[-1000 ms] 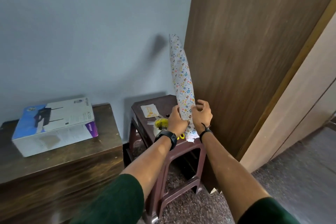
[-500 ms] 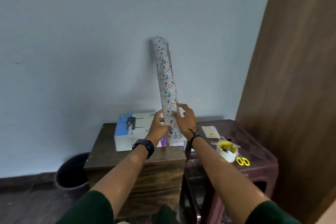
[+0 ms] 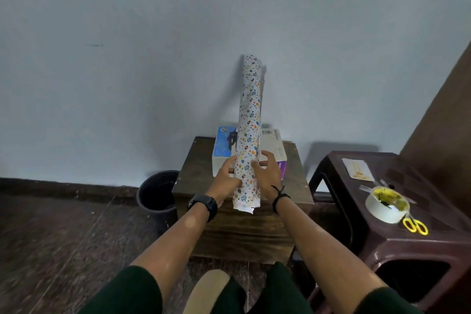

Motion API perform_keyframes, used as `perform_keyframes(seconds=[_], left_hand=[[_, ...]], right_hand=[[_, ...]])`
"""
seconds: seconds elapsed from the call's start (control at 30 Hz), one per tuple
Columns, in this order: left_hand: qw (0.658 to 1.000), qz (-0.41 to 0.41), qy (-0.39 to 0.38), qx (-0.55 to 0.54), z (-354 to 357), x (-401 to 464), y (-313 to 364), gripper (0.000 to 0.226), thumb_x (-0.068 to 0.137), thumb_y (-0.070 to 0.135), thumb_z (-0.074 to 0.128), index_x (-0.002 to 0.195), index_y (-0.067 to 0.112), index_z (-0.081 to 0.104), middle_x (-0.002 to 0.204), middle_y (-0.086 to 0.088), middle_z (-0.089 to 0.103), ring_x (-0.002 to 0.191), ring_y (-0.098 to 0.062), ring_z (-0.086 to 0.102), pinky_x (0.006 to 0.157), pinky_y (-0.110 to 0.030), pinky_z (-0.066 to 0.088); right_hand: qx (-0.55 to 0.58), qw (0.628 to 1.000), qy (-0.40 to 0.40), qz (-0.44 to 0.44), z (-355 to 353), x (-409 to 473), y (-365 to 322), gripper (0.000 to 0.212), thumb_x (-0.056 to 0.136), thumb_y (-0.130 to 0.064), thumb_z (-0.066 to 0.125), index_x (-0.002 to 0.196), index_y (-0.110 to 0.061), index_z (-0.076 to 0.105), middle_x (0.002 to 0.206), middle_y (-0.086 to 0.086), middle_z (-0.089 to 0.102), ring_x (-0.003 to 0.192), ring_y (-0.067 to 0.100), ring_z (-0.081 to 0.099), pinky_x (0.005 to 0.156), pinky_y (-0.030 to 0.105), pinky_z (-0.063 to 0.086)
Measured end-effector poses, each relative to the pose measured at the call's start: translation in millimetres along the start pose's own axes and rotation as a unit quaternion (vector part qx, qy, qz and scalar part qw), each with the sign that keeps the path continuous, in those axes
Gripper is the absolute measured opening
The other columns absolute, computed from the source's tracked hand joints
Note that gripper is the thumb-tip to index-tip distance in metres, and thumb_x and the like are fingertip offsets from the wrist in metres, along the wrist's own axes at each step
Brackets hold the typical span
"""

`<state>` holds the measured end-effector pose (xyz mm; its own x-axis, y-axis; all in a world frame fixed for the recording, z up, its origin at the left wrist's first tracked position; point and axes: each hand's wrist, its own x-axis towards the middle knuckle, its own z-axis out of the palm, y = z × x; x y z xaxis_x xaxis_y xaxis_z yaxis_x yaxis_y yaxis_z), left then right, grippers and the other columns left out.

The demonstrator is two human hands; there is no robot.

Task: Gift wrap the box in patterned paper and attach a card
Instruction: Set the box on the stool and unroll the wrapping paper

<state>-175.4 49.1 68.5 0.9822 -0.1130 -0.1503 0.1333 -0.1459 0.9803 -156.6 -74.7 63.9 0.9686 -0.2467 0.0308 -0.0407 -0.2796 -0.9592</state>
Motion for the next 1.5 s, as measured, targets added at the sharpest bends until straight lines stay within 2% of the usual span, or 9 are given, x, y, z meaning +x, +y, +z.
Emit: perform_keyframes(seconds=[0.23,0.33,0.63,0.9,1.0,1.1,1.2,1.3,1.5], left_hand=[[0.998,-0.063,-0.005,-0.026,16,12,-39,0.043,0.093,0.019,0.054,0.132,0.018,0.034,0.127,-0.007,0.053,0.104,-0.016,0.058,0.081,-0.028,0.049],[0.998,-0.054,0.034,-0.020,22,15,-38,0.052,0.088,0.033,0.065,0.125,0.014,0.034,0.121,-0.004,0.051,0.102,-0.014,0.056,0.078,-0.023,0.047],[0.989,-0.080,0.000,-0.125,20,16,-51,0.066,0.081,0.024,0.073,0.131,0.020,0.031,0.124,-0.001,0.052,0.110,-0.018,0.056,0.095,-0.039,0.048],[0.917,-0.134,-0.046,-0.373,-3,1,-61,0.040,0.091,0.027,0.042,0.128,0.013,0.051,0.123,-0.013,0.061,0.113,-0.029,0.058,0.093,-0.045,0.047],[0.924,-0.147,-0.011,-0.352,-6,3,-59,0.054,0.087,0.043,0.058,0.132,0.014,0.048,0.125,-0.013,0.061,0.113,-0.029,0.059,0.091,-0.044,0.050],[0.943,-0.151,0.026,-0.297,-6,2,-56,0.083,0.071,0.044,0.079,0.133,0.014,0.034,0.125,-0.012,0.058,0.111,-0.028,0.060,0.094,-0.047,0.049],[0.956,-0.142,0.062,-0.251,-6,3,-59,0.067,0.079,0.032,0.074,0.126,0.017,0.029,0.122,-0.011,0.054,0.109,-0.027,0.058,0.091,-0.044,0.049],[0.954,-0.135,0.032,-0.265,-12,3,-59,0.065,0.081,0.039,0.068,0.132,0.010,0.041,0.123,-0.015,0.059,0.108,-0.030,0.061,0.088,-0.043,0.052],[0.940,-0.140,0.021,-0.310,-31,-7,-64,0.024,0.093,0.028,0.043,0.108,0.012,0.054,0.105,-0.012,0.059,0.095,-0.025,0.057,0.080,-0.038,0.047]], right_hand=[[-0.067,0.997,-0.035,0.025,-7,5,33,0.030,0.095,-0.031,0.051,0.119,-0.014,0.058,0.104,0.007,0.066,0.093,0.022,0.064,0.084,0.044,0.054],[-0.069,0.997,-0.027,0.013,-9,2,36,0.024,0.096,-0.025,0.048,0.110,-0.011,0.061,0.102,0.007,0.066,0.091,0.022,0.063,0.081,0.040,0.054],[-0.096,0.995,-0.002,0.032,-24,6,41,0.007,0.092,-0.009,0.044,0.093,-0.015,0.046,0.071,-0.001,0.050,0.065,0.015,0.047,0.057,0.024,0.036],[-0.118,0.993,0.015,-0.023,-51,3,32,0.047,0.084,0.007,0.046,0.127,-0.011,0.041,0.122,0.005,0.053,0.093,0.022,0.055,0.058,0.018,0.041],[-0.298,0.951,-0.034,-0.071,-50,-2,27,0.045,0.085,0.006,0.048,0.128,-0.009,0.047,0.137,0.013,0.040,0.123,0.030,0.044,0.088,0.025,0.045],[-0.491,0.859,-0.046,-0.139,-41,-4,26,0.039,0.086,-0.003,0.048,0.124,-0.008,0.051,0.145,0.019,0.029,0.130,0.037,0.033,0.109,0.040,0.032],[-0.561,0.807,-0.038,-0.180,-30,-3,21,0.034,0.084,-0.005,0.049,0.118,-0.005,0.053,0.147,0.023,0.024,0.133,0.040,0.027,0.114,0.050,0.018],[-0.533,0.831,-0.047,-0.151,-26,0,14,0.033,0.085,-0.005,0.047,0.118,-0.005,0.052,0.145,0.023,0.024,0.127,0.041,0.033,0.110,0.046,0.028],[-0.341,0.933,-0.099,-0.055,-33,7,8,0.043,0.085,0.007,0.047,0.128,0.000,0.048,0.141,0.022,0.038,0.133,0.035,0.033,0.100,0.035,0.043]])
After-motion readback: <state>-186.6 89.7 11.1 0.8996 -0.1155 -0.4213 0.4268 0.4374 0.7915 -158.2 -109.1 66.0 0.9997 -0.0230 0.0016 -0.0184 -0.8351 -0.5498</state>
